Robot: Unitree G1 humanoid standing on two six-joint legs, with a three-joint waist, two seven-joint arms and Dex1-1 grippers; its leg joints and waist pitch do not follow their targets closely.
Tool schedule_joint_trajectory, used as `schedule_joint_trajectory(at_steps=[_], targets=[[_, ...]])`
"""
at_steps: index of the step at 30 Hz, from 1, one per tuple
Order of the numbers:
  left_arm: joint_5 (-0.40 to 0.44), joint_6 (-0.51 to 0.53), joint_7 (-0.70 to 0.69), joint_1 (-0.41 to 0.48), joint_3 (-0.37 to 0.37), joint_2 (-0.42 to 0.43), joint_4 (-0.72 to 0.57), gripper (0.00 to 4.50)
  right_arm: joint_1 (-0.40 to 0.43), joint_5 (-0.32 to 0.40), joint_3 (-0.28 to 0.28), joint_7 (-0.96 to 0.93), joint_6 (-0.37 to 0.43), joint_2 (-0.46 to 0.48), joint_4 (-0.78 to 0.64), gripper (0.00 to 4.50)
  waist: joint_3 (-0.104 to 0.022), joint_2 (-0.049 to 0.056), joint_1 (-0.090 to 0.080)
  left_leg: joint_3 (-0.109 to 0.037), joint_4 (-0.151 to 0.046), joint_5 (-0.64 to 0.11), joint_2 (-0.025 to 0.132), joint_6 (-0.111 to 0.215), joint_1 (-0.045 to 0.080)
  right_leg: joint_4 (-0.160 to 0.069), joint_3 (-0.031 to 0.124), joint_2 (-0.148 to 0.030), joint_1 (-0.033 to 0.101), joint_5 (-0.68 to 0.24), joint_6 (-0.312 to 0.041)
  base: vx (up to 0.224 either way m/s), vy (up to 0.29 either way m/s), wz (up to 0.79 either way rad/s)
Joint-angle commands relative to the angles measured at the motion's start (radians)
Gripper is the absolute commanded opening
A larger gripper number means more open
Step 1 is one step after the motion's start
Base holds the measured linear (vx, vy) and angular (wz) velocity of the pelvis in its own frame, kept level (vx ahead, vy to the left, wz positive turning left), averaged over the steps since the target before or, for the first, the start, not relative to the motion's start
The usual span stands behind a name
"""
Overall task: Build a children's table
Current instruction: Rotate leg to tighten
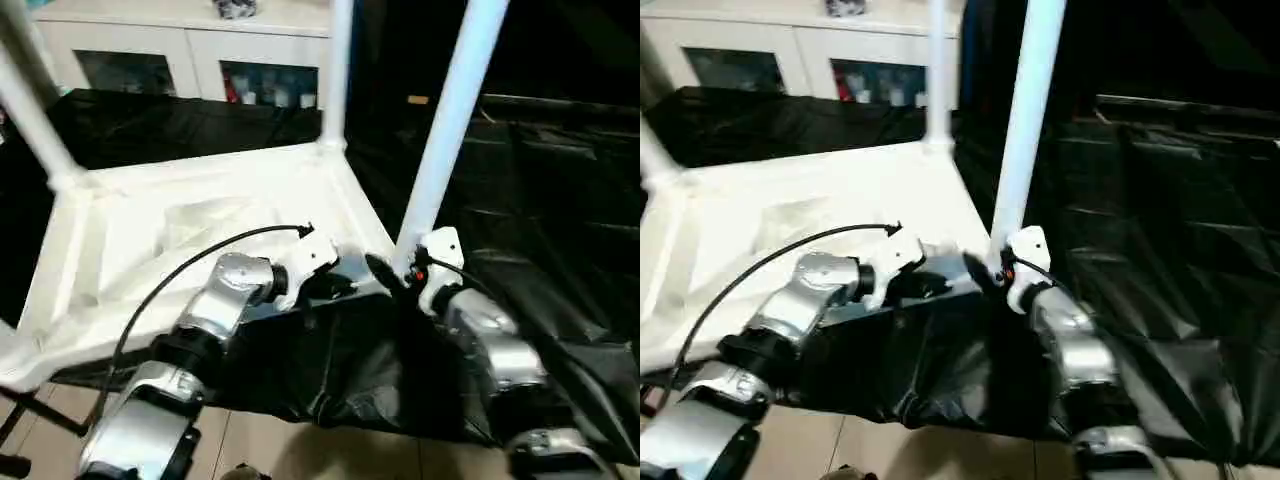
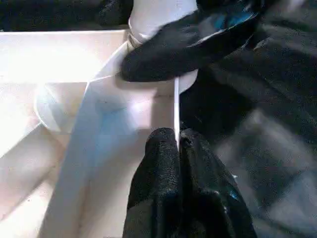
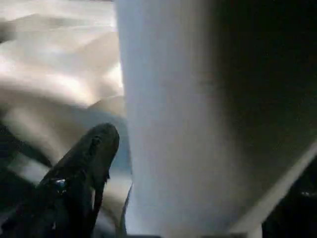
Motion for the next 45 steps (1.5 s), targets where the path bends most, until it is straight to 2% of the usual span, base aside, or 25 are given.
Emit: schedule_joint_trajectory(at_steps=[1,5,6,9,10,11,12,14,16,20,25,26,29,33,34,35,36,37,38,39,40,42,43,44,45], targets=[[-0.038,-0.05,-0.069,-0.019,-0.03,-0.013,-0.037,0.0,0.014,0.036,0.094,0.208,0.02,-0.031,-0.062,3.81,-0.065,-0.006,0.005,-0.016,-0.062,-0.216,0.044,0.073,0.011,-0.061,0.04,-0.054,0.051,-0.15,-0.235,0.0,0.0,0.0],[-0.04,-0.058,-0.151,-0.022,-0.039,0.028,-0.03,0.0,0.02,0.055,0.128,0.384,0.044,-0.122,-0.081,3.81,-0.062,-0.008,0.012,-0.014,-0.06,-0.231,0.046,0.078,0.011,-0.063,0.04,-0.058,0.049,-0.177,-0.249,0.0,0.0,0.0],[-0.042,-0.06,-0.167,-0.023,-0.041,0.036,-0.029,0.0,0.017,0.059,0.13,0.407,0.048,-0.135,-0.082,3.81,-0.062,-0.013,0.015,-0.015,-0.061,-0.238,0.046,0.072,0.011,-0.065,0.04,-0.06,0.049,-0.209,-0.244,0.0,0.0,0.0],[-0.041,-0.067,-0.192,-0.027,-0.043,0.052,-0.025,0.0,-0.002,0.048,0.123,0.422,0.018,-0.143,-0.052,3.49,-0.061,-0.011,0.017,-0.017,-0.064,-0.256,0.047,0.052,0.015,-0.069,0.041,-0.063,0.044,-0.266,-0.231,0.0,0.0,0.0],[-0.043,-0.069,-0.206,-0.029,-0.043,0.059,-0.026,0.0,-0.009,0.05,0.121,0.435,0.016,-0.147,-0.046,3.46,-0.06,-0.027,0.016,-0.016,-0.064,-0.254,0.047,0.049,0.014,-0.07,0.04,-0.061,0.045,-0.272,-0.226,0.0,0.0,0.0],[-0.043,-0.07,-0.209,-0.029,-0.043,0.06,-0.025,0.0,-0.011,0.052,0.121,0.439,0.016,-0.148,-0.045,3.37,-0.06,-0.027,0.016,-0.016,-0.064,-0.254,0.047,0.049,0.014,-0.07,0.04,-0.061,0.045,-0.272,-0.226,0.0,0.0,0.0],[-0.047,-0.073,-0.223,-0.032,-0.044,0.067,-0.024,0.0,-0.021,0.061,0.121,0.462,0.022,-0.153,-0.043,3.24,-0.062,-0.018,0.02,-0.017,-0.064,-0.243,0.048,0.049,0.014,-0.066,0.041,-0.063,0.044,-0.268,-0.227,0.0,0.0,0.0],[-0.053,-0.074,-0.239,-0.035,-0.046,0.073,-0.021,0.0,-0.034,0.078,0.128,0.5,0.037,-0.159,-0.043,3.05,-0.063,-0.018,0.019,-0.016,-0.062,-0.227,0.048,0.053,0.014,-0.062,0.041,-0.06,0.045,-0.225,-0.24,0.0,0.0,0.0],[-0.054,-0.075,-0.245,-0.035,-0.046,0.072,-0.019,0.0,-0.037,0.079,0.134,0.518,0.041,-0.161,-0.044,2.88,-0.064,-0.014,0.022,-0.014,-0.059,-0.214,0.048,0.061,0.016,-0.059,0.041,-0.06,0.044,-0.177,-0.258,0.0,0.0,0.0],[-0.056,-0.072,-0.259,-0.032,-0.047,0.07,-0.018,0.0,-0.036,0.083,0.142,0.54,0.049,-0.156,-0.047,2.65,-0.064,-0.015,0.025,-0.014,-0.059,-0.2,0.047,0.067,0.013,-0.055,0.04,-0.06,0.047,-0.157,-0.265,0.0,0.0,0.0],[-0.062,-0.067,-0.267,-0.027,-0.05,0.07,-0.024,0.0,-0.02,0.082,0.155,0.557,0.054,-0.15,-0.06,2.6,-0.064,-0.014,0.025,-0.015,-0.059,-0.213,0.048,0.059,0.015,-0.058,0.04,-0.061,0.047,-0.184,-0.26,0.0,0.0,0.0],[-0.062,-0.07,-0.258,-0.026,-0.049,0.069,-0.02,0.0,-0.007,0.083,0.16,0.555,0.058,-0.147,-0.07,2.59,-0.064,-0.018,0.025,-0.015,-0.06,-0.213,0.048,0.059,0.015,-0.057,0.04,-0.06,0.047,-0.183,-0.259,0.0,0.0,0.0],[-0.063,-0.067,-0.227,-0.027,-0.038,0.059,-0.013,0.0,0.017,0.084,0.16,0.534,0.065,-0.138,-0.091,2.59,-0.064,-0.018,0.028,-0.014,-0.059,-0.205,0.048,0.061,0.015,-0.057,0.041,-0.06,0.046,-0.183,-0.253,0.0,0.0,0.0],[-0.054,-0.059,-0.13,-0.037,-0.012,0.031,0.007,0.0,0.036,0.06,0.133,0.404,0.039,-0.088,-0.076,2.59,-0.06,-0.018,0.03,-0.015,-0.062,-0.223,0.048,0.048,0.015,-0.063,0.042,-0.064,0.042,-0.232,-0.237,0.0,0.0,0.0],[-0.043,-0.057,-0.063,-0.044,0.0,0.011,0.022,0.0,0.036,0.047,0.111,0.319,0.03,-0.052,-0.054,2.59,-0.059,-0.02,0.027,-0.017,-0.065,-0.245,0.046,0.036,0.016,-0.068,0.041,-0.064,0.042,-0.274,-0.224,0.0,0.0,0.0],[-0.043,-0.057,-0.063,-0.044,0.0,0.011,0.022,0.0,0.036,0.047,0.111,0.319,0.03,-0.052,-0.054,2.59,-0.057,-0.021,0.022,-0.019,-0.067,-0.271,0.044,0.022,0.018,-0.074,0.041,-0.066,0.04,-0.322,-0.211,0.0,0.0,0.0],[-0.03,-0.054,0.014,-0.054,0.009,-0.015,0.04,0.0,0.028,0.015,0.091,0.192,0.019,-0.011,-0.016,2.59,-0.057,-0.021,0.02,-0.021,-0.068,-0.279,0.044,0.017,0.018,-0.076,0.041,-0.067,0.042,-0.343,-0.203,0.0,0.0,0.0],[-0.03,-0.054,0.014,-0.054,0.009,-0.015,0.04,0.0,0.028,0.015,0.091,0.192,0.019,-0.011,-0.016,2.59,-0.056,-0.02,0.011,-0.025,-0.07,-0.306,0.044,0.001,0.022,-0.082,0.041,-0.069,0.037,-0.393,-0.186,0.0,0.0,0.0],[-0.014,-0.046,0.116,-0.062,0.018,-0.056,0.05,0.0,0.02,-0.013,0.071,0.043,0.01,0.048,0.022,2.59,-0.056,-0.021,0.01,-0.026,-0.072,-0.306,0.043,0.0,0.019,-0.082,0.041,-0.068,0.04,-0.396,-0.181,0.0,0.0,0.0],[-0.014,-0.046,0.116,-0.062,0.018,-0.056,0.05,0.0,0.02,-0.013,0.071,0.043,0.01,0.048,0.022,2.59,-0.054,-0.018,0.006,-0.025,-0.074,-0.315,0.044,-0.009,0.023,-0.085,0.042,-0.067,0.033,-0.399,-0.178,0.0,0.0,0.0],[0.011,-0.027,0.217,-0.067,0.016,-0.1,0.058,0.0,0.005,-0.031,0.05,-0.105,0.011,0.114,0.058,2.59,-0.055,-0.018,0.004,-0.027,-0.075,-0.32,0.044,-0.014,0.023,-0.085,0.041,-0.068,0.034,-0.403,-0.177,0.0,0.0,0.0],[0.024,-0.018,0.258,-0.068,0.01,-0.121,0.063,0.0,-0.004,-0.047,0.047,-0.18,0.01,0.143,0.075,2.59,-0.054,-0.019,-0.008,-0.028,-0.075,-0.337,0.041,-0.019,0.021,-0.088,0.04,-0.065,0.035,-0.415,-0.168,0.0,0.0,0.0],[0.028,-0.009,0.282,-0.067,0.006,-0.14,0.063,0.0,-0.014,-0.07,0.048,-0.244,0.002,0.163,0.093,2.59,-0.055,-0.012,-0.008,-0.028,-0.075,-0.338,0.041,-0.017,0.022,-0.088,0.041,-0.066,0.035,-0.411,-0.166,0.0,0.0,0.0],[0.03,-0.002,0.297,-0.065,0.003,-0.152,0.064,0.0,-0.021,-0.087,0.049,-0.288,-0.003,0.176,0.105,2.59,-0.055,-0.014,-0.012,-0.027,-0.075,-0.336,0.041,-0.017,0.021,-0.088,0.043,-0.064,0.031,-0.395,-0.168,0.0,0.0,0.0],[0.035,-0.004,0.309,-0.06,-0.004,-0.172,0.061,0.0,-0.033,-0.101,0.036,-0.362,-0.02,0.208,0.12,2.59,-0.056,-0.014,-0.012,-0.026,-0.075,-0.326,0.039,-0.016,0.02,-0.086,0.043,-0.063,0.033,-0.376,-0.168,0.0,0.0,0.0]])
